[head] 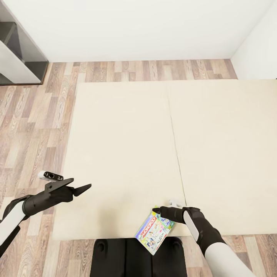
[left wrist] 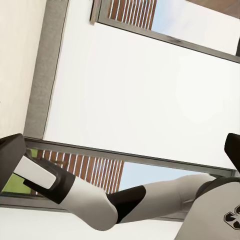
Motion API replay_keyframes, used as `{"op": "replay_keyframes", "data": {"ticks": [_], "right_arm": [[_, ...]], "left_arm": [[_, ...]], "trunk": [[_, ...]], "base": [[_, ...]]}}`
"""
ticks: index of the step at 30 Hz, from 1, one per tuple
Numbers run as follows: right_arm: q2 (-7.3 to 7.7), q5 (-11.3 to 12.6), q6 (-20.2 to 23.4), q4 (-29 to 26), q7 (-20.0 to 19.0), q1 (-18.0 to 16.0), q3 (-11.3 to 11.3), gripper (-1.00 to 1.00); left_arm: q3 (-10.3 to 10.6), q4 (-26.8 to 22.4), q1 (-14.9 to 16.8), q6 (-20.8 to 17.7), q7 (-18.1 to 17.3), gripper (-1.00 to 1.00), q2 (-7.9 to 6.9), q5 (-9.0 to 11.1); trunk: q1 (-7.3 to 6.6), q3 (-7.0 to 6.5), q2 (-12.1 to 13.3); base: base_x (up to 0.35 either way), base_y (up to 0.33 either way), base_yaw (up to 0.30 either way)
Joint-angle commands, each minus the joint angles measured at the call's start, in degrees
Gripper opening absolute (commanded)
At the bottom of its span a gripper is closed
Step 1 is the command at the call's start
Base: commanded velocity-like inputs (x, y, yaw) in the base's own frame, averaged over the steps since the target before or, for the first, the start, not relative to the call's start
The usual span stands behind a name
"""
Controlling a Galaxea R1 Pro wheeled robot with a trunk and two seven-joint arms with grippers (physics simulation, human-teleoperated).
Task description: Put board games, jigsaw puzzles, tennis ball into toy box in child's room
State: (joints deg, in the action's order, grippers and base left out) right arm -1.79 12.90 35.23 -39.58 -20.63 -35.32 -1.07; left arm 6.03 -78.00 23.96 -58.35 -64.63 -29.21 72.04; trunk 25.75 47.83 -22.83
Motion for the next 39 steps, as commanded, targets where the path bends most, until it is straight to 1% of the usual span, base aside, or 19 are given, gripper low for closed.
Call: {"op": "replay_keyframes", "data": {"ticks": [1,6,10,15,19,24,31,39], "right_arm": [[0.0,0.19,0.36,-0.06,-0.04,-0.01,-0.13,1.0],[-0.09,0.13,0.32,0.0,0.06,-0.01,-0.13,1.0],[0.27,0.13,0.3,0.09,0.85,-0.01,-0.14,1.0],[0.67,0.2,0.35,0.11,4.77,-0.01,-0.22,1.0],[0.68,0.26,0.38,0.11,6.54,-0.01,-0.27,1.0],[0.69,0.21,0.72,0.11,6.88,-0.13,-0.29,1.0],[0.65,0.2,4.74,0.11,7.12,-0.31,-0.27,1.0],[0.8,0.16,5.61,0.11,7.43,-0.36,-0.18,1.0]], "left_arm": [[0.12,0.02,0.04,-0.27,-0.11,1.0,-0.06,0.21],[0.12,0.04,0.04,-0.27,-0.12,1.0,-0.06,0.21],[0.12,0.03,0.04,-0.27,-0.1,1.0,-0.06,0.21],[0.12,0.04,0.04,-0.27,-0.14,1.0,-0.11,0.21],[0.11,0.04,0.04,-0.27,-0.15,1.0,-0.15,0.21],[0.09,0.04,0.04,-0.27,-0.15,1.0,-0.18,0.21],[0.05,0.04,0.04,-0.27,-0.13,1.0,-0.15,0.21],[0.08,0.04,0.04,-0.27,-0.1,1.0,-0.13,0.23]], "trunk": [[0.03,0.06,-0.09],[0.03,0.06,-0.09],[0.03,0.06,-0.09],[0.03,0.06,-0.09],[0.03,0.06,-0.09],[0.03,0.06,-0.09],[0.03,0.06,-0.09],[0.03,0.06,-0.09]], "base": [[0.0,0.008,0.0],[0.0,0.003,0.0],[0.0,0.0,0.0],[0.0,0.0,0.0],[0.0,0.0,0.0],[0.0,0.0,0.0],[0.0,0.0,0.0],[0.0,0.0,0.0]]}}
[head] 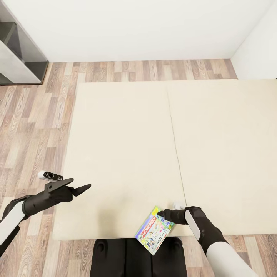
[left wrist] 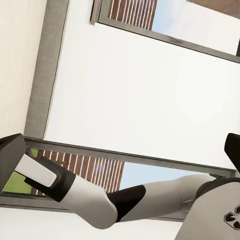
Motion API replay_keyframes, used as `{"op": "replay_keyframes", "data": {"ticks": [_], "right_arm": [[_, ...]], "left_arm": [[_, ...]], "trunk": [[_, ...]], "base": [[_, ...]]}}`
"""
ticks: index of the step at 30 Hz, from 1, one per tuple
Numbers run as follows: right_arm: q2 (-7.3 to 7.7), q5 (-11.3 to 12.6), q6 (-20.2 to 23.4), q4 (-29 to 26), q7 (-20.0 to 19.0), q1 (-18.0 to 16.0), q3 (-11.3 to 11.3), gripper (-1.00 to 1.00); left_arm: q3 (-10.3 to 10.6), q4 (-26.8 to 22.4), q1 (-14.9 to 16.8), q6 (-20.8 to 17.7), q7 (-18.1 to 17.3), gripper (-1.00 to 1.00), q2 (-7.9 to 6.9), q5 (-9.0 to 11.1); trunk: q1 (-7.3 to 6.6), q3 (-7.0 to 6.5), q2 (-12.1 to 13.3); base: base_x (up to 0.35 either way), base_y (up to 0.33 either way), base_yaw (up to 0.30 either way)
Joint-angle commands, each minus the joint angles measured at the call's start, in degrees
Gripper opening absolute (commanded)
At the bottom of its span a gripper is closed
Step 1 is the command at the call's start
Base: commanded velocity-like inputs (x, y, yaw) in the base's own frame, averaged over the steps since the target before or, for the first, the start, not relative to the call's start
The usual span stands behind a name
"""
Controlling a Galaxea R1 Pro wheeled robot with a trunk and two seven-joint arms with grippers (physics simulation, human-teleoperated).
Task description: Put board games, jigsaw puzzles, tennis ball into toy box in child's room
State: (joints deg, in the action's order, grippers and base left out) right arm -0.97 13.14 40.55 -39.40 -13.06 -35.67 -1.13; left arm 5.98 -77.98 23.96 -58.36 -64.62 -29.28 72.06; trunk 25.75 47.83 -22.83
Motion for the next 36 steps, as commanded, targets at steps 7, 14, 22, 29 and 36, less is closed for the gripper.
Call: {"op": "replay_keyframes", "data": {"ticks": [7,14,22,29,36], "right_arm": [[0.0,-0.04,0.33,0.02,-0.06,-0.01,-0.1,1.0],[0.04,0.17,0.36,0.02,-0.06,-0.03,-0.17,1.0],[1.28,0.51,0.86,0.13,-0.13,-0.65,-0.69,1.0],[1.71,0.8,1.98,0.39,-0.14,-0.73,-0.79,1.0],[1.73,0.96,2.2,0.49,-0.21,-0.72,-0.8,1.0]], "left_arm": [[0.01,1.27,0.04,-0.27,-0.16,1.0,-0.12,0.21],[0.03,1.57,0.04,-0.27,-0.16,1.0,-0.08,0.19],[0.02,1.67,0.04,-0.27,-0.24,1.0,-0.14,0.19],[0.03,1.69,0.04,-0.27,-0.25,1.0,-0.08,0.19],[0.0,1.82,0.04,-0.27,-0.32,1.0,-0.15,0.19]], "trunk": [[0.03,0.06,-0.09],[0.03,0.06,-0.09],[0.03,0.06,-0.09],[0.03,0.06,-0.09],[0.03,0.06,-0.09]], "base": [[0.0,0.0,0.0],[0.0,0.0,0.0],[0.0,0.0,0.0],[0.0,0.0,0.0],[0.0,0.0,0.0]]}}
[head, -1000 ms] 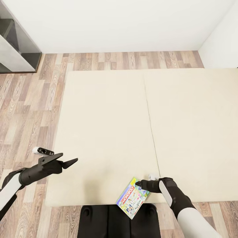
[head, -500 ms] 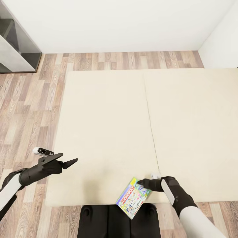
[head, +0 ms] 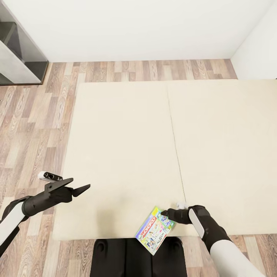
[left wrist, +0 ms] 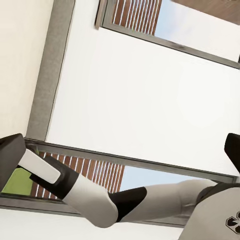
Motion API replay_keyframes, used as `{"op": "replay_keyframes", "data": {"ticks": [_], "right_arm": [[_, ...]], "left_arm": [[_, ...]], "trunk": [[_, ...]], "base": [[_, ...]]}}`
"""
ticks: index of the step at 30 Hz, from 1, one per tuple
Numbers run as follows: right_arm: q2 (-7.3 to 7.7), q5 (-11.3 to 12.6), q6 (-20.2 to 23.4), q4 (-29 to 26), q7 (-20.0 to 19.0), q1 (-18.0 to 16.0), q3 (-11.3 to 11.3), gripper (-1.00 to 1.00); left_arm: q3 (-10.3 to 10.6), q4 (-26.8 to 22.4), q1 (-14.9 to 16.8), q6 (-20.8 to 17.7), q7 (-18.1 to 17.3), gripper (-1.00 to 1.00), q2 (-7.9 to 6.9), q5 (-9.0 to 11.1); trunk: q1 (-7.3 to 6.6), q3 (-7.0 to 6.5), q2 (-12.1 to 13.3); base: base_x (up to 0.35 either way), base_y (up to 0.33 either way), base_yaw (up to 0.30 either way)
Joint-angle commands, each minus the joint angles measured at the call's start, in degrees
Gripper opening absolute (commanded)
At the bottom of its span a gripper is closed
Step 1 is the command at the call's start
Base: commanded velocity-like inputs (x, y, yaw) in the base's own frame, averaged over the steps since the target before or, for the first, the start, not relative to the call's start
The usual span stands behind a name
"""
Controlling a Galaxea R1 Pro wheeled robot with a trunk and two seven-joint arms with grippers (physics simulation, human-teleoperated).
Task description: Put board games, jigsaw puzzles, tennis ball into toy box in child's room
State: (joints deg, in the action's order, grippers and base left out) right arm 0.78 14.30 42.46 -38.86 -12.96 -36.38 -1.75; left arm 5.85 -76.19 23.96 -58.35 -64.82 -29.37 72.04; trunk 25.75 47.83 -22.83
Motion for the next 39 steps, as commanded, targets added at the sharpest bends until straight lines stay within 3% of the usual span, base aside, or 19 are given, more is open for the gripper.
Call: {"op": "replay_keyframes", "data": {"ticks": [1,11,39], "right_arm": [[-0.03,-0.2,0.31,0.03,-0.29,-0.01,-0.18,1.0],[-0.11,-0.28,0.34,3.49,-0.23,-0.22,-0.27,1.0],[-0.86,-0.83,0.34,3.87,-0.25,-0.2,-0.19,1.0]], "left_arm": [[0.13,0.03,0.04,-0.27,-0.12,1.0,-0.06,0.21],[-0.29,0.07,0.04,-0.27,-0.13,1.0,-0.07,0.21],[-1.02,0.09,0.04,-0.36,-0.22,1.0,-0.07,0.23]], "trunk": [[0.03,0.06,-0.09],[0.03,0.06,-0.09],[0.03,0.06,-0.09]], "base": [[0.0,0.0,0.0],[0.0,0.0,0.0],[0.0,0.0,0.0]]}}
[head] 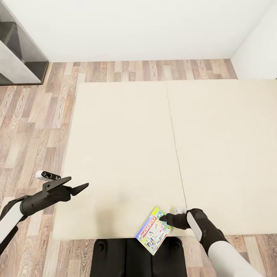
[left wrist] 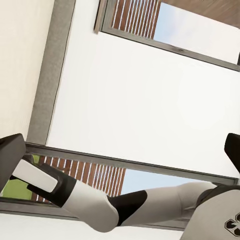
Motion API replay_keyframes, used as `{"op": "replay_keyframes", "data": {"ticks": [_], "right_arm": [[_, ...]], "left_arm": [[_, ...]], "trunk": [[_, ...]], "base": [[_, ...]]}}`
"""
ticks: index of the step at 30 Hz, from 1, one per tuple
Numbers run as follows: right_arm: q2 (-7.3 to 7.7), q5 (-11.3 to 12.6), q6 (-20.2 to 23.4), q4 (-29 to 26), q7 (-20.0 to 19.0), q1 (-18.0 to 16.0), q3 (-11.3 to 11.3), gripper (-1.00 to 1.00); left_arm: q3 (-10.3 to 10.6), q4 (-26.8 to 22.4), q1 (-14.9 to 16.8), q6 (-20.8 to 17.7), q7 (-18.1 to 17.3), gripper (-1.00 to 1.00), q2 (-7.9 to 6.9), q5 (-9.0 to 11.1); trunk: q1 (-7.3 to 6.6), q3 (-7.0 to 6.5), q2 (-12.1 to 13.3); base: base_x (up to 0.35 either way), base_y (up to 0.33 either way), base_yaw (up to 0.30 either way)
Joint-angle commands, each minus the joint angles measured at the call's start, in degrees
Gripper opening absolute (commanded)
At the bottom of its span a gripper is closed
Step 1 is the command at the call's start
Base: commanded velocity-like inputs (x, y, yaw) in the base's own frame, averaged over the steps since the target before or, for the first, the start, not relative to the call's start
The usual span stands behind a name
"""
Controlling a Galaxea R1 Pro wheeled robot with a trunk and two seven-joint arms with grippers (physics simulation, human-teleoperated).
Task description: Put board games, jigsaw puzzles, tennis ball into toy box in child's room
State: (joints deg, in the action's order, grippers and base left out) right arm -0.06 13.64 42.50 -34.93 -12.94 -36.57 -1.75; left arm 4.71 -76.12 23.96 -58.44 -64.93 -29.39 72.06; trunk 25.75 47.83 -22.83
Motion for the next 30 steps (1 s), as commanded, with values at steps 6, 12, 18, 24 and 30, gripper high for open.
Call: {"op": "replay_keyframes", "data": {"ticks": [6,12,18,24,30], "right_arm": [[0.05,-0.12,0.28,0.02,-0.24,-0.01,-0.19,1.0],[-0.06,-0.11,0.3,0.03,-0.25,0.0,-0.19,1.0],[-0.11,0.15,0.38,0.04,-0.73,-0.03,-0.19,1.0],[-0.12,0.5,0.39,0.04,-0.99,-0.02,-0.19,1.0],[-0.12,0.65,0.39,0.04,-1.09,-0.03,-0.19,1.0]], "left_arm": [[0.13,0.05,0.04,-0.27,-0.11,1.0,-0.06,0.2],[0.13,0.03,0.04,-0.27,-0.11,1.0,-0.06,0.23],[0.13,0.07,0.04,-0.27,-0.11,1.0,-0.06,0.21],[0.13,0.03,0.04,-0.27,-0.13,1.0,-0.06,0.23],[0.13,0.04,0.04,-0.27,-0.14,1.0,-0.09,0.21]], "trunk": [[0.03,0.06,-0.09],[0.03,0.06,-0.09],[0.03,0.06,-0.09],[0.03,0.06,-0.09],[0.03,0.06,-0.09]], "base": [[0.0,0.0,0.0],[0.0,0.0,0.0],[0.0,0.0,0.0],[0.0,0.0,0.0],[0.0,0.0,0.0]]}}
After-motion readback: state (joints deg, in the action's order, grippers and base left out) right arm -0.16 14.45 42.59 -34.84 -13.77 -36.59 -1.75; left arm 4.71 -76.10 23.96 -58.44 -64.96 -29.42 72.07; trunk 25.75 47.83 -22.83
